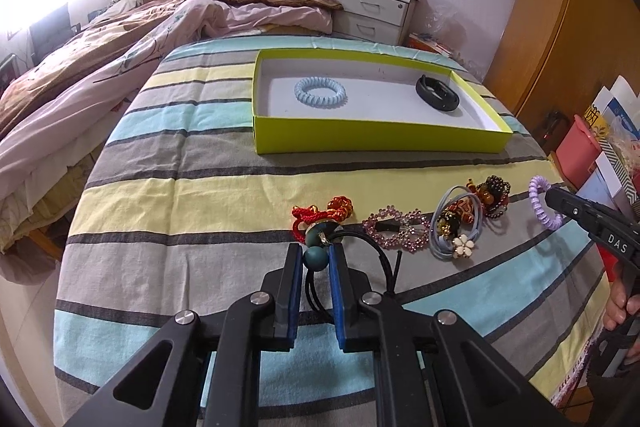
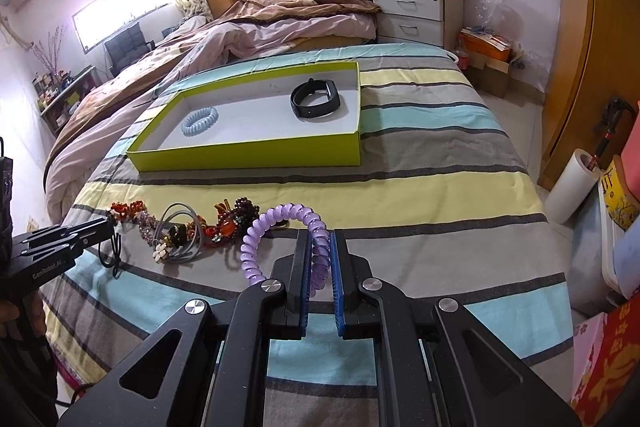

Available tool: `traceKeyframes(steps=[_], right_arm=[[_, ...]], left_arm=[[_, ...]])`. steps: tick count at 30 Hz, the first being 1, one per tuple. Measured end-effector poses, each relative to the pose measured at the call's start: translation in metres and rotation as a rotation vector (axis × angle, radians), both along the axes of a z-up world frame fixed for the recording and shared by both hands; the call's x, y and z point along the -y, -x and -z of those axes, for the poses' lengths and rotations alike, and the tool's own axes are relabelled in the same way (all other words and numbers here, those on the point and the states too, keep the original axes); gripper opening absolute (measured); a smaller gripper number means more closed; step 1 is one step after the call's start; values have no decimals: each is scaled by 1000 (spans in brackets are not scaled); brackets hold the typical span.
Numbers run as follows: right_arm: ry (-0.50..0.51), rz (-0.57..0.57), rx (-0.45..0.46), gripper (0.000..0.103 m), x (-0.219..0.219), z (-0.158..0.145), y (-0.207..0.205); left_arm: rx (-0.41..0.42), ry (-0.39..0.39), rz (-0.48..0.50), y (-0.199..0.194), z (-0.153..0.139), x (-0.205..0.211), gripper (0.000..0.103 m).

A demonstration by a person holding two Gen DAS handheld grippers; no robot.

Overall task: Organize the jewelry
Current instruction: 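Grasp the black beaded elastic with the left gripper while the right gripper holds the purple tie, then carry both items into the green box and open both grippers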

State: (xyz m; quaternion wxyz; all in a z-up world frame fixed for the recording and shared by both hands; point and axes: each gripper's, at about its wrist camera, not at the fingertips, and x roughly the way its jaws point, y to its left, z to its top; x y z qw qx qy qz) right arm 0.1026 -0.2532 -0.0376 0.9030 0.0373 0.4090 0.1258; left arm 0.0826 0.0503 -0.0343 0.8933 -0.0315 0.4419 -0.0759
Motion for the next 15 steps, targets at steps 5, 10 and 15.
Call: traceKeyframes(steps=[5, 10, 15], right_arm=[[-7, -5, 17, 10, 0, -7, 3], [-18, -2, 29, 10, 1, -13, 3], [-23, -6, 50, 10, -1, -23, -1]], left_arm=[[26, 6, 2, 6, -11, -2, 13], [56, 17, 1, 9, -25, -4, 13], [86, 14, -2, 4, -39, -4, 13]])
